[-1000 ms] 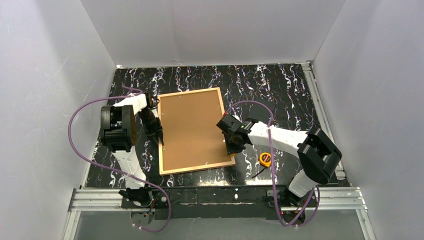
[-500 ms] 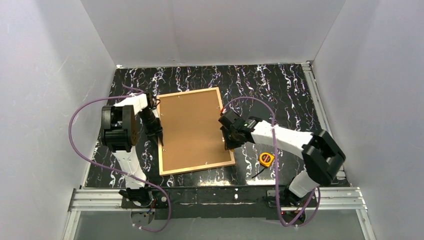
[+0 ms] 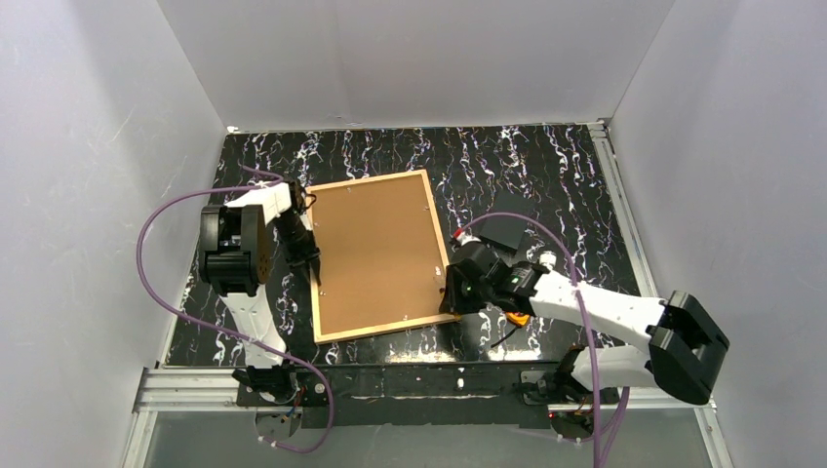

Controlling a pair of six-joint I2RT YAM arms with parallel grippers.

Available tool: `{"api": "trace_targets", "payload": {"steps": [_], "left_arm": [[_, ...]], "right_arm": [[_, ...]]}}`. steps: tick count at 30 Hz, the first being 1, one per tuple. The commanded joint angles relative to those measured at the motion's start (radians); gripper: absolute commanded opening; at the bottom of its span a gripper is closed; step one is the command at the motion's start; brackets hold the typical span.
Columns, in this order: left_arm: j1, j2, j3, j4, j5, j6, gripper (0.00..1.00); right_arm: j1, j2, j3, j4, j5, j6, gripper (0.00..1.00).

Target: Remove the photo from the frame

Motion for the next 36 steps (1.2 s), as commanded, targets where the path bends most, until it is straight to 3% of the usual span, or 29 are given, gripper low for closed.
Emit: {"api": "trace_targets", "payload": {"steps": [1,14,20,24,36], "left_arm": [[-0.019,-0.030,-0.073,-0.119,0.088,-0.086,0.00],[-0.097,-0.140,-0.208,-0.081,0.087,-0.209,0.00],[-0.038,-0.123,-0.144,-0.113,0.113,-0.183,0.35],[-0.008,-0.090,-0.095,-0.117,0.139,-0.167,0.44],[-0.003,-0.019,-0.092,-0.083,0.144,-0.153,0.28]], "right_arm": [[0.096,0.047,0.044,0.090,-0.009,0.073,0.01],[0.319,0.407,0.428,-0.007,0.027,0.038,0.01],[0.340,0.525,0.544,-0.034,-0.008,0.005,0.01],[0.350,0.613,0.628,-0.035,-0.077,0.000,0.01],[0.367,0.779,0.803,-0.197,-0.073,0.046,0.01]]}}
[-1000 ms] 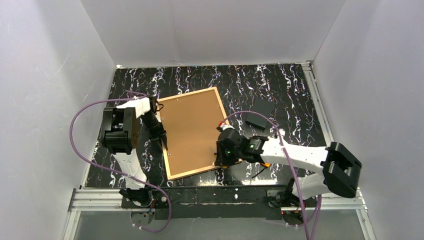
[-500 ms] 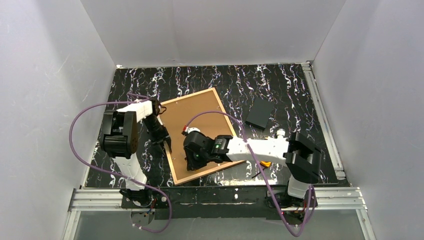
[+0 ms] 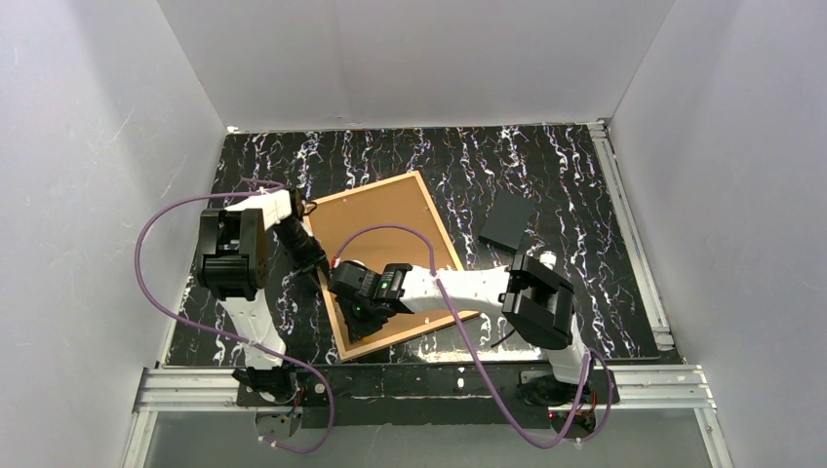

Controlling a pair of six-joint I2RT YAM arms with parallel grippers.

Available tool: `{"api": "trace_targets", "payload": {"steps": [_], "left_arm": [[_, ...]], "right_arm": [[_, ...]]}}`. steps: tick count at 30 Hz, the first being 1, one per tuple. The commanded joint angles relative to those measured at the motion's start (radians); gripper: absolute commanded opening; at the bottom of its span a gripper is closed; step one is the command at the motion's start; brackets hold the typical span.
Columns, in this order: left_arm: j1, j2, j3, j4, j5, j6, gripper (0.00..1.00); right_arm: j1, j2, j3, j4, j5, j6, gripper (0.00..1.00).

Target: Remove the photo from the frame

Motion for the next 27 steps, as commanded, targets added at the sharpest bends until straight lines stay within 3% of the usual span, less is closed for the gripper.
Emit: {"api": "trace_targets", "payload": {"steps": [1,12,27], "left_arm": [[0.001,0.027,0.003,-0.125,0.009,0.011,0.26],[0.002,0.063,0.023,-0.133,0.004,0.021,0.01],[0.002,0.068,0.026,-0.139,-0.004,0.023,0.00]], "right_arm": [[0.004,0.011,0.050,-0.067,-0.011,0.025,0.01],[0.015,0.053,0.096,-0.089,-0.013,0.034,0.01],[0.006,0.133,0.216,-0.160,0.077,0.029,0.01]]}}
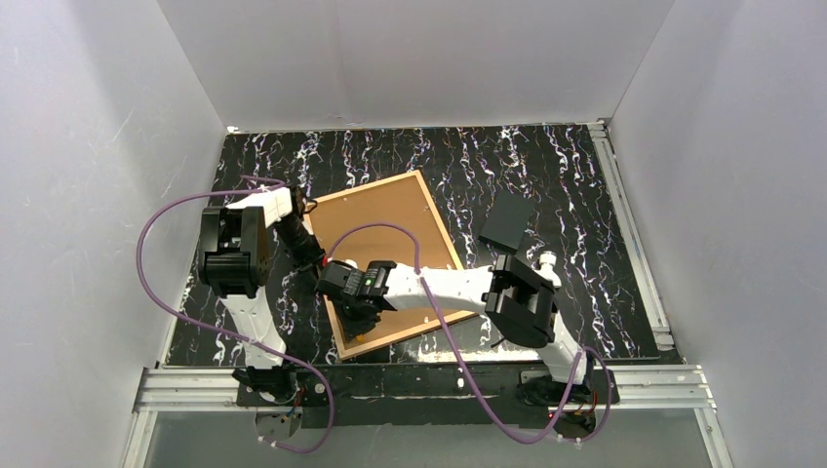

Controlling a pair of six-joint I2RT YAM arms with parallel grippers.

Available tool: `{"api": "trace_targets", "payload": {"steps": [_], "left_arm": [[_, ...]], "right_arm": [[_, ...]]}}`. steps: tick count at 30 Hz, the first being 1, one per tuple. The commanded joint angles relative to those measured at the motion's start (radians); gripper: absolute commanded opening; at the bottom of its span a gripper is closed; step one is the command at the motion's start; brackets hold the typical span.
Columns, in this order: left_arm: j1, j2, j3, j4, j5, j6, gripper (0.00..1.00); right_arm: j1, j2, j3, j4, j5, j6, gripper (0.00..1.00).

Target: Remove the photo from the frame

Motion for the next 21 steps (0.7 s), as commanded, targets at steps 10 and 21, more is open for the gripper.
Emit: {"api": "trace_targets", "payload": {"steps": [10,21], "left_arm": [[0.001,0.046,-0.004,-0.121,0.001,0.002,0.00],[0.001,0.039,0.001,-0.128,-0.013,0.010,0.00]], "right_arm": [[-0.028,0.048,0.092,-0.045,0.096,0.004,0.01],[-0.036,-0.056,0.082,0.011,0.086,-0.090,0.01]]}}
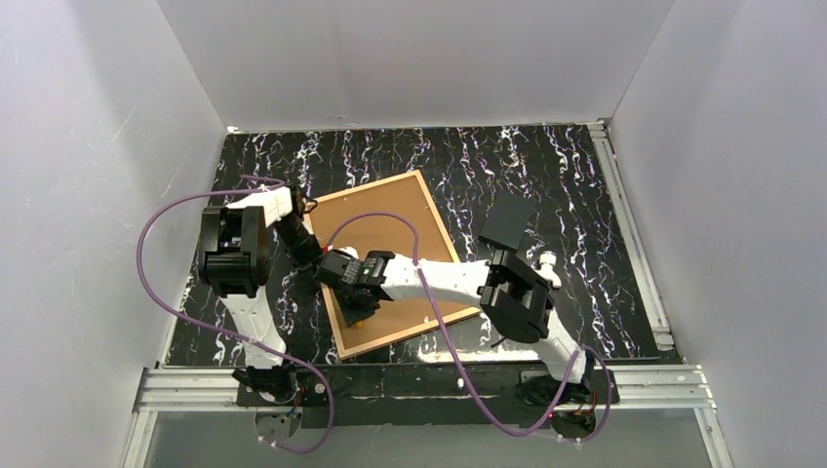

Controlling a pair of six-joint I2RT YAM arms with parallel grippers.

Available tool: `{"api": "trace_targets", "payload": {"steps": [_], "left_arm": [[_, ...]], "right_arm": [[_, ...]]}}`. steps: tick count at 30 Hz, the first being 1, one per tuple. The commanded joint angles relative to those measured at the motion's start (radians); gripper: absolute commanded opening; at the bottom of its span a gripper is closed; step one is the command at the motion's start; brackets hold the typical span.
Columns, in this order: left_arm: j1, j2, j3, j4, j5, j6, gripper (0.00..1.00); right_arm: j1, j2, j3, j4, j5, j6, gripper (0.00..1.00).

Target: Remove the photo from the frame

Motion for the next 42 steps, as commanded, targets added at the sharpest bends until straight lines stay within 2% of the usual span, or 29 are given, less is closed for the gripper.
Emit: {"api": "trace_targets", "payload": {"steps": [1,2,7,12,15,18,26,28,32,42], "left_arm": [[0.002,0.033,-0.003,-0.125,-0.015,0.012,0.00],[0.001,0.029,-0.002,-0.125,-0.017,0.013,0.00],[0.001,0.002,-0.002,-0.122,-0.020,0.017,0.17],[0.001,-0.013,-0.004,-0.122,-0.021,0.020,0.20],[0.002,-0.008,-0.005,-0.122,-0.018,0.020,0.20],[0.001,0.000,-0.002,-0.124,-0.019,0.023,0.19],[-0.001,0.002,-0.003,-0.126,-0.017,0.029,0.03],[-0.003,0.004,0.001,-0.131,-0.018,0.034,0.00],[-0.003,0.011,0.006,-0.134,-0.018,0.034,0.00],[-0.005,0.011,0.008,-0.134,-0.009,0.033,0.00]], "right_arm": [[-0.001,-0.142,-0.024,0.053,0.018,-0.076,0.01],[-0.004,-0.183,-0.051,0.058,0.039,-0.092,0.01],[-0.065,-0.366,-0.218,0.049,0.113,-0.131,0.01],[-0.213,-0.486,-0.413,0.092,0.068,-0.171,0.01],[-0.307,-0.517,-0.459,0.074,0.077,-0.234,0.01],[-0.413,-0.508,-0.455,0.046,0.072,-0.305,0.01],[-0.588,-0.403,-0.409,0.093,-0.046,-0.435,0.01],[-0.612,-0.354,-0.377,0.096,-0.076,-0.447,0.01],[-0.640,-0.280,-0.315,0.106,-0.149,-0.453,0.01],[-0.668,-0.121,-0.134,0.040,-0.111,-0.443,0.01]]}}
